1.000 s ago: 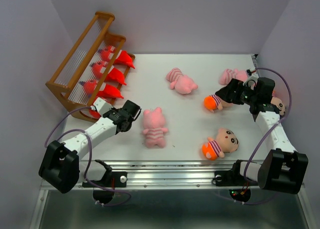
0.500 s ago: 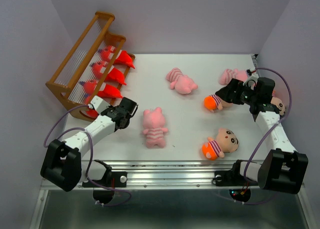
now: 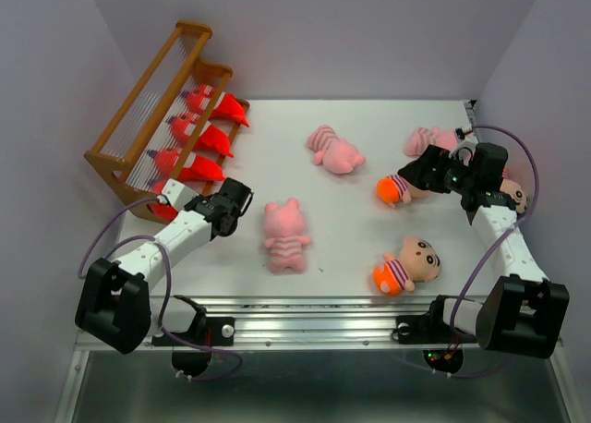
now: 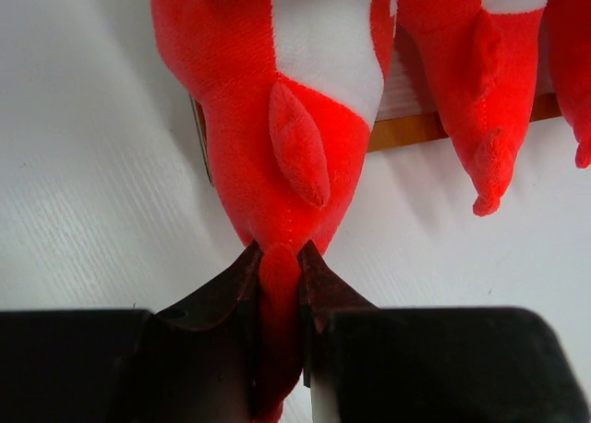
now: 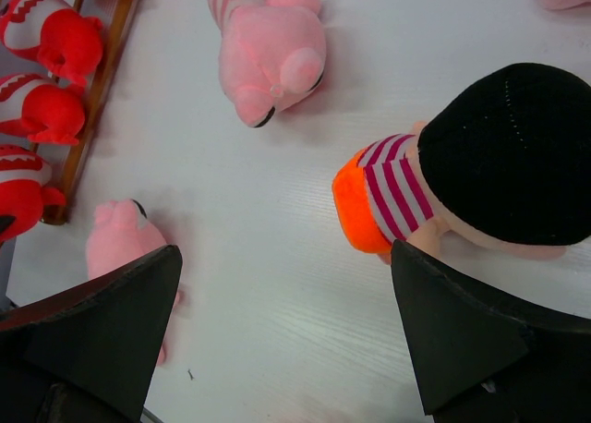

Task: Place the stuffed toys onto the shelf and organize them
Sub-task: Place the stuffed toy onto shelf

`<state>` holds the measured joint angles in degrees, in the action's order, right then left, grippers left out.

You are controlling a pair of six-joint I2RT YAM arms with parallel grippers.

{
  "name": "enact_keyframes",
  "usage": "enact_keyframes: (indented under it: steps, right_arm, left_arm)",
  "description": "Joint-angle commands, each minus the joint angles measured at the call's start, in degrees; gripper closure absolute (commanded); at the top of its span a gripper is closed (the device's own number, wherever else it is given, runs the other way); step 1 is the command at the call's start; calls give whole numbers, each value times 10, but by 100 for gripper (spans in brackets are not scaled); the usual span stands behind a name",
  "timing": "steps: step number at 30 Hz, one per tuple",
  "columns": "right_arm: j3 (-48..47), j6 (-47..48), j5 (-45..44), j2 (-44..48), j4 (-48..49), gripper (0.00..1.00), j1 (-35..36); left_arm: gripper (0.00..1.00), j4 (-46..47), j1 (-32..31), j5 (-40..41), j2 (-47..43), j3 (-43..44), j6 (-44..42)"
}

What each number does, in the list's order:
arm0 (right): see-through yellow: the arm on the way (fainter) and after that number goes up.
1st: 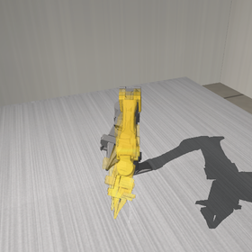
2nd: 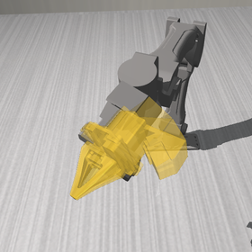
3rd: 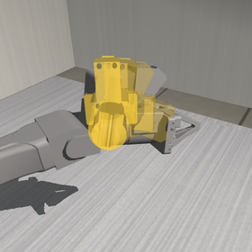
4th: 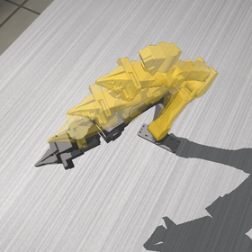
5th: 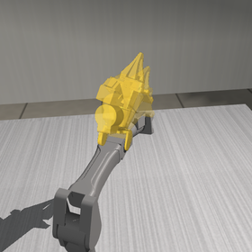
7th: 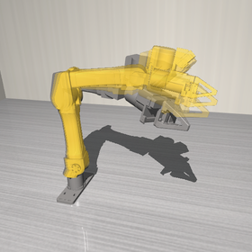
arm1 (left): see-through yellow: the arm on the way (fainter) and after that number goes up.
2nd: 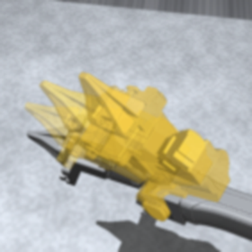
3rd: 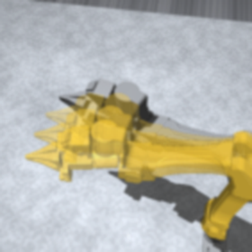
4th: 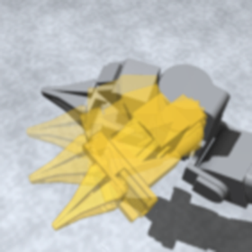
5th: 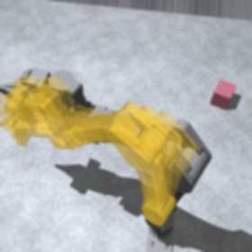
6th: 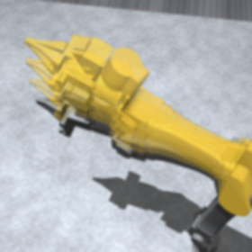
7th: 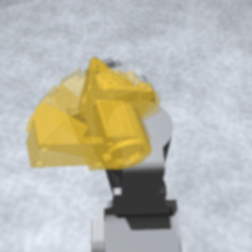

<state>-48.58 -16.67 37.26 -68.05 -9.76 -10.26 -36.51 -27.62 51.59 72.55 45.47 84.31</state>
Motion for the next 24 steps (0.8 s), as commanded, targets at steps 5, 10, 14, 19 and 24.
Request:
enact_keyframes:
  steps: [5,10,14,19,24]
  right_arm:
    - [-3,9,-6,8,30,0,-2]
    - [-4,9,-7,8,30,0,-2]
    - [-3,10,-10,8,30,0,-2]
    - [-3,11,-10,8,30,0,-2]
    - [-3,11,-10,6,30,0,-2]
  left_arm:
    - [100,-63,2,54,-19,24,26]
    - [100,-29,7,65,-2,31,-12]
    - [100,-11,22,69,30,42,-35]
    - [100,-10,38,77,62,54,-42]
    - [100,-3,56,86,87,67,-55]
